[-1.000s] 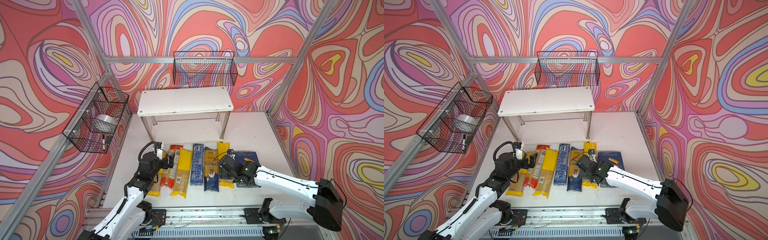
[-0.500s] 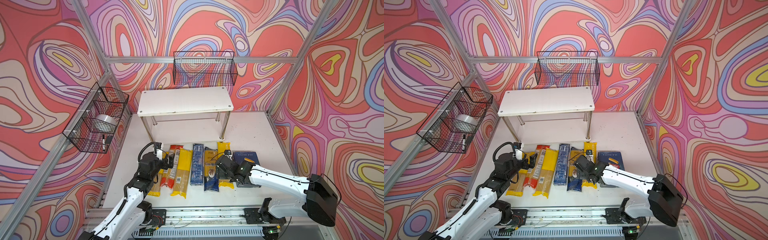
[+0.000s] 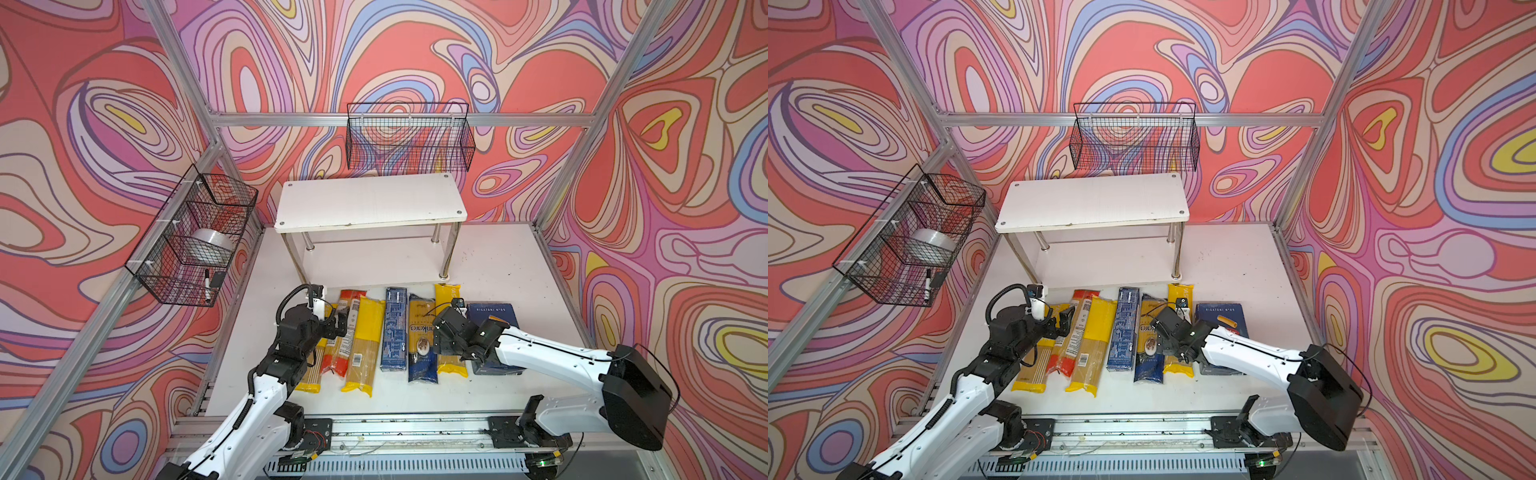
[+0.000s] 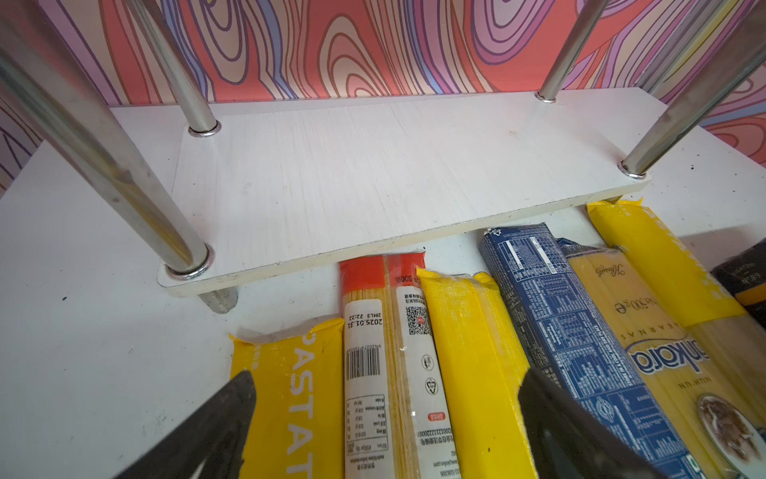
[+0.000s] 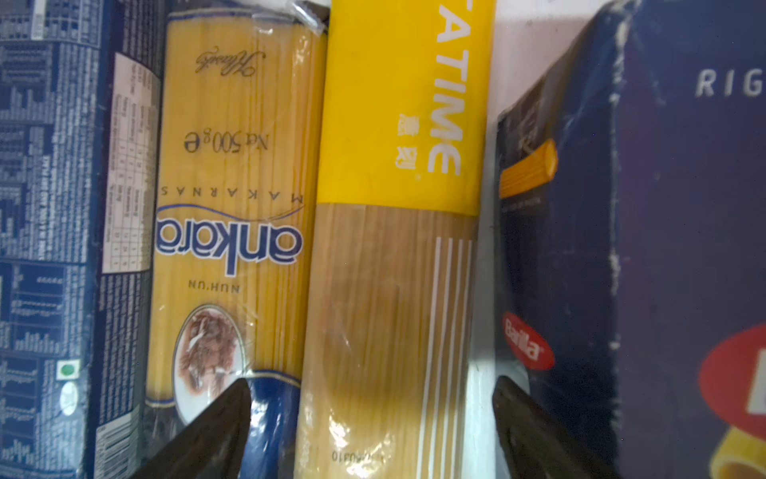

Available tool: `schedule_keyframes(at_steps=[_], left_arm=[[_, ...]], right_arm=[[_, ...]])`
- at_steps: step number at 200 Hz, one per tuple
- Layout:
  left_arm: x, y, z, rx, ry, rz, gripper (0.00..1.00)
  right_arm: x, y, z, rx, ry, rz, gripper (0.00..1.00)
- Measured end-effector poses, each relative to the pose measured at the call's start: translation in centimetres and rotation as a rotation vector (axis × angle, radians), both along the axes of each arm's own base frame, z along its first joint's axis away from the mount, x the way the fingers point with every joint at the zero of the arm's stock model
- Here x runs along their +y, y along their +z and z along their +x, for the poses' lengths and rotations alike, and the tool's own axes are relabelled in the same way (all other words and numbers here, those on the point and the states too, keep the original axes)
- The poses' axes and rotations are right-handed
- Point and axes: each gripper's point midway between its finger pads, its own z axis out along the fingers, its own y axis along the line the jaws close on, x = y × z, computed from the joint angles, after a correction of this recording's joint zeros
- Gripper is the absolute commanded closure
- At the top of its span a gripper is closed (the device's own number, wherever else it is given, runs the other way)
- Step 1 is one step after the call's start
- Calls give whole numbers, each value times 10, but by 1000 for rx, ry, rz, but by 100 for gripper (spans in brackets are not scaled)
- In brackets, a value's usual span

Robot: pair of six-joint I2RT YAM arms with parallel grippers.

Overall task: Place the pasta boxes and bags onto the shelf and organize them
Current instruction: 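Lower the right gripper over the yellow PASTATIME spaghetti bag, then close the right gripper on the yellow PASTATIME bag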

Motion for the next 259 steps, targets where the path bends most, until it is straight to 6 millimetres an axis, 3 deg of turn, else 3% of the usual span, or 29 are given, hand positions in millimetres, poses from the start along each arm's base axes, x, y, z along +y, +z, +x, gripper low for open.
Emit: schedule_keyframes(at_steps=[33,96,129,184,259], left_arm=[[0,0,0,0,-2,-1,0],[0,0,0,0,-1,-1,0],[0,0,0,0,-1,-1,0],[0,0,0,0,-1,0,0],[0,0,0,0,-1,-1,0]], right_arm=[[-2,-8,10,13,-3,5,6],[2,-32,11,68,21,-33,6],[-1,-32,11,69,15,-37,5],[-27,-25,3,56,-22,-29,5],[-19,-26,6,57,24,-13,6]])
